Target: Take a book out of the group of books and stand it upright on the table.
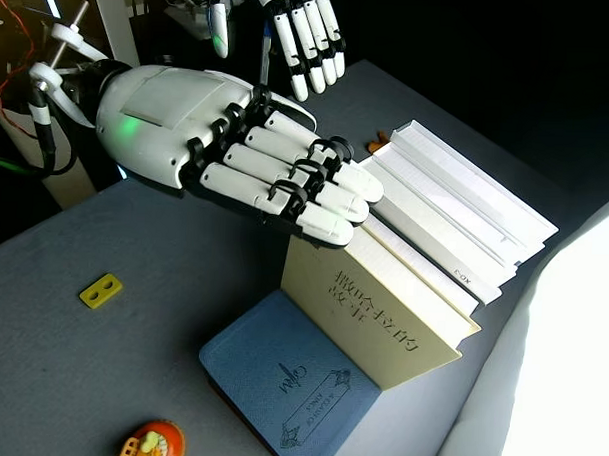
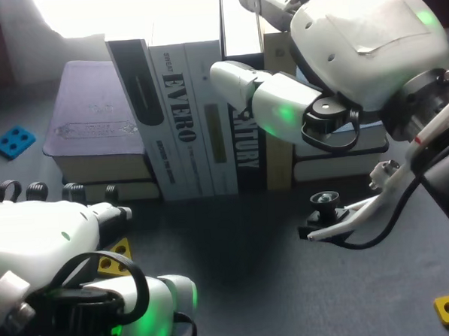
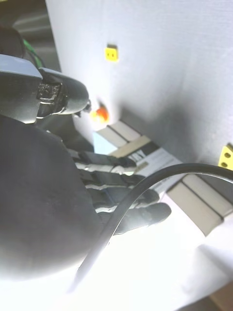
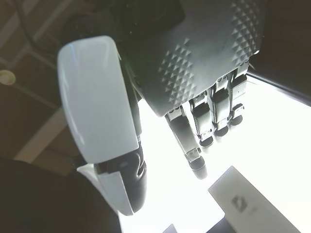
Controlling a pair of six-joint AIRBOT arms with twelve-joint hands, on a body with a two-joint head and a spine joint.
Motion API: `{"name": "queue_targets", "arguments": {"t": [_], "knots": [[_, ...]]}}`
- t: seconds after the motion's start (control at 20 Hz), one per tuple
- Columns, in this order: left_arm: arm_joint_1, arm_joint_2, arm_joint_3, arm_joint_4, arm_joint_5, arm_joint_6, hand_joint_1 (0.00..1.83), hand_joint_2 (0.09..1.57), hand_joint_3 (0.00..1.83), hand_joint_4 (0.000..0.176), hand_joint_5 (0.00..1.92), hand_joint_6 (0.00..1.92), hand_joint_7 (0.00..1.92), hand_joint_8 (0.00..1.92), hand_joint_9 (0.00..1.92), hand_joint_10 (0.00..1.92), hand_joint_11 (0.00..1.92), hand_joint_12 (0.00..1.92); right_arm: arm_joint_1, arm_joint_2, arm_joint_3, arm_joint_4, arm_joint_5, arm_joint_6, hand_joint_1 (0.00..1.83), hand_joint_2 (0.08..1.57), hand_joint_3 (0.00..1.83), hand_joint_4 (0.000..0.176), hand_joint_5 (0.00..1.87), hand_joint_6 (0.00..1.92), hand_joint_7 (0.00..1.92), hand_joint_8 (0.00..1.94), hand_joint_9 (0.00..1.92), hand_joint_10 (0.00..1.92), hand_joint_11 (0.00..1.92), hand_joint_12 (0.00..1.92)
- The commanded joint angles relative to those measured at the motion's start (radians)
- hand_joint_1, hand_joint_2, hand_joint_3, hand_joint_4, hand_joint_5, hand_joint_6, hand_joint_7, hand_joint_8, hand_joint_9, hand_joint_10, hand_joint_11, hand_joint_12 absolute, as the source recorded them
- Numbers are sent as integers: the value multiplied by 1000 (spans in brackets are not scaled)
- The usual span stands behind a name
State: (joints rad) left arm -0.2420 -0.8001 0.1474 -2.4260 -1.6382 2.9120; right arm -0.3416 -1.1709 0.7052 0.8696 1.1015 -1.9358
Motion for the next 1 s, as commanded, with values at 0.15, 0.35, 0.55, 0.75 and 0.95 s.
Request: {"name": "queue_targets", "arguments": {"t": [0.15, 0.35, 0.55, 0.75, 0.95], "knots": [[-5, 2, -2, 69, 5, -4, 0, 1300, 2, 49, 122, 4, 77, 3, 67, 2, 0, 259, -11, -7, 10, -81, 76, 7, 0, 1247, 6, 0, 392, 164, 92, 31, 0, 0, 0, 0], [-8, 2, -2, 65, 2, -8, 0, 1307, 3, 46, 130, 5, 83, 3, 59, 3, 0, 221, -28, -19, 11, -81, 73, 16, 0, 1248, 6, 0, 375, 158, 87, 25, 0, 0, 0, 0], [-12, 2, -2, 58, 2, -9, 0, 1297, 0, 45, 121, 1, 82, 0, 62, 1, 0, 255, -45, -19, 10, -81, 71, 12, 0, 1233, 0, 0, 393, 169, 124, 34, 0, 0, 0, 0], [-11, 2, -2, 59, 2, -9, 0, 1297, 0, 44, 133, 5, 95, 4, 71, 3, 0, 293, -59, -14, -10, -81, 70, -7, 0, 1233, 0, 0, 495, 216, 180, 51, 0, 0, 0, 0], [1, 2, -6, 59, 2, -12, 10, 1297, 0, 46, 135, 3, 100, 7, 83, 6, 0, 282, -60, 4, -41, -81, 70, -20, 0, 1232, 0, 0, 601, 264, 83, 7, 0, 0, 0, 0]]}}
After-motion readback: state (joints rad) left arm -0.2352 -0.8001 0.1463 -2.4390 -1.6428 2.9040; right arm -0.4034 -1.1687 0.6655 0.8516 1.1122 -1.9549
